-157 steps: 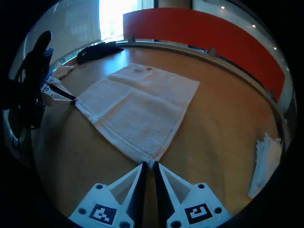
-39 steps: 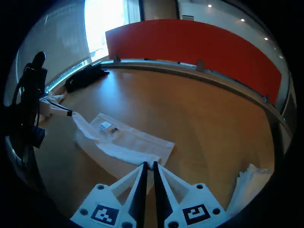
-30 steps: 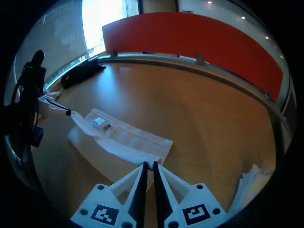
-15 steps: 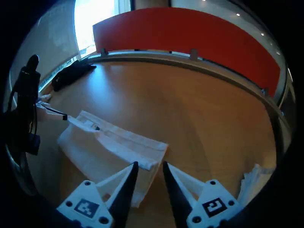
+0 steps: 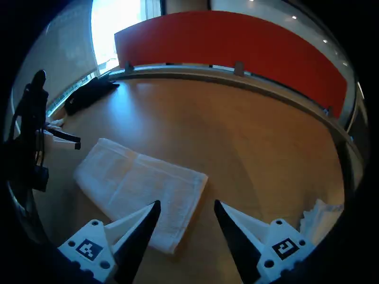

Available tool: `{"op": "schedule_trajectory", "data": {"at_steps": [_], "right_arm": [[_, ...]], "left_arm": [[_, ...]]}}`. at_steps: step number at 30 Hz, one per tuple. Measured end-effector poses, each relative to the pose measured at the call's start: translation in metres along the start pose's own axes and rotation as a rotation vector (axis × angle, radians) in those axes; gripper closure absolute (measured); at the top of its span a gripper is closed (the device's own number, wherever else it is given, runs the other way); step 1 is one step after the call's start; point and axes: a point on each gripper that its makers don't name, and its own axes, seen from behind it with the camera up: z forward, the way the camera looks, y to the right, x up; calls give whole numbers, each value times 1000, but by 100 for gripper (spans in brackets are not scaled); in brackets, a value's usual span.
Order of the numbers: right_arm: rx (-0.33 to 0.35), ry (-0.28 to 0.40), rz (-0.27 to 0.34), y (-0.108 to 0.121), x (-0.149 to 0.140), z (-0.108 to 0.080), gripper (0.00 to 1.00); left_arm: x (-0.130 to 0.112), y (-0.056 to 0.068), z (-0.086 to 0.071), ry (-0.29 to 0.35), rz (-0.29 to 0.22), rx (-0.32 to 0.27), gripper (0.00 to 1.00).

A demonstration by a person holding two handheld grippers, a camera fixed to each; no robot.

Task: Fold towel

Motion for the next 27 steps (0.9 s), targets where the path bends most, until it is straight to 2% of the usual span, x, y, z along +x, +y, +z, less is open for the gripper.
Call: {"op": "schedule_trajectory", "data": {"at_steps": [6,12,27], "right_arm": [[5,-4,-7,-4,-5,-3,12],[10,-10,-12,-9,-15,-11,12],[7,-31,-8,-17,-49,-33,12]], "left_arm": [[-4,0,-5,2,6,12,9],[-11,1,-14,6,2,25,8],[-49,3,-41,-10,14,59,8]]}}
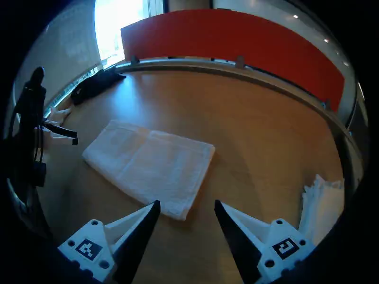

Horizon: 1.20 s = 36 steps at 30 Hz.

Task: Fold towel

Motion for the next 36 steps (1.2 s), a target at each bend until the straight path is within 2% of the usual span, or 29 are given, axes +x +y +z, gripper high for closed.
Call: {"op": "schedule_trajectory", "data": {"at_steps": [10,21,27,29,36], "right_arm": [[22,-16,-45,-2,-10,1,12],[96,-72,-204,-8,-26,7,12],[110,-92,-251,-7,-28,12,13],[116,-97,-259,-7,-29,14,15],[112,-109,-270,-2,-31,20,38]], "left_arm": [[-7,-5,-12,7,-12,23,8],[-21,-10,-34,14,-11,61,8],[-27,-14,-43,15,-9,80,8],[-29,-14,-46,16,-9,83,8],[-32,-15,-52,19,-19,83,8]]}}
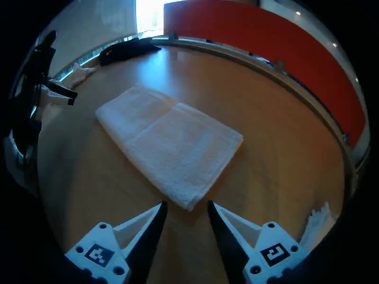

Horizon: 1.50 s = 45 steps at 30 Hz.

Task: Fold towel

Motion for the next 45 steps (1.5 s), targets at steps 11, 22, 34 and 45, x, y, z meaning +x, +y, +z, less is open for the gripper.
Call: {"op": "schedule_trajectory", "data": {"at_steps": [11,22,34,45], "right_arm": [[18,-18,-10,1,-4,2,57],[27,-22,-9,-4,-5,5,94],[1,5,-34,-4,13,-6,96],[-21,72,-130,-9,70,-25,96]], "left_arm": [[-3,0,-5,1,-4,-3,8],[-7,-5,-12,0,-13,2,9],[-9,-10,-21,4,-21,5,8],[-12,-15,-30,14,-41,9,8]]}}
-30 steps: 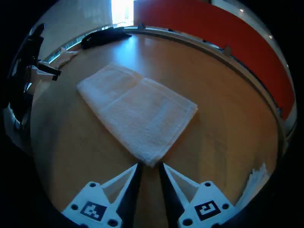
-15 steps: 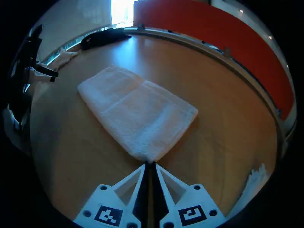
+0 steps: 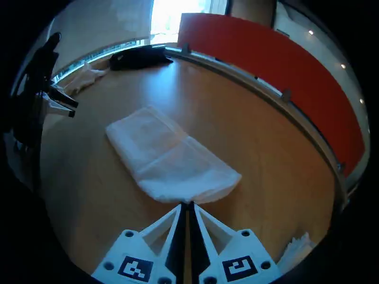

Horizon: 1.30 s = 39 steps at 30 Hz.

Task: Fold towel

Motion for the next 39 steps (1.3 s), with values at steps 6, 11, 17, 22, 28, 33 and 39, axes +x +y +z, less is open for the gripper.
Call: {"op": "schedule_trajectory", "data": {"at_steps": [6,11,17,22,28,33,39], "right_arm": [[-4,44,-69,-2,40,-6,96],[5,75,-125,-7,69,-8,96],[18,85,-180,-14,88,-7,96],[33,79,-209,-19,93,-3,96],[67,72,-260,-29,104,7,96],[119,59,-323,-46,116,25,96],[191,32,-421,-75,130,51,96]], "left_arm": [[-1,0,-4,5,-6,-1,8],[-2,0,-6,8,-11,-4,8],[-3,1,-8,10,-15,-8,9],[-2,1,-12,17,-21,-11,9],[-2,-2,-20,28,-28,-1,8],[-4,-4,-31,45,-48,11,8],[-10,-12,-41,60,-85,39,8]]}}
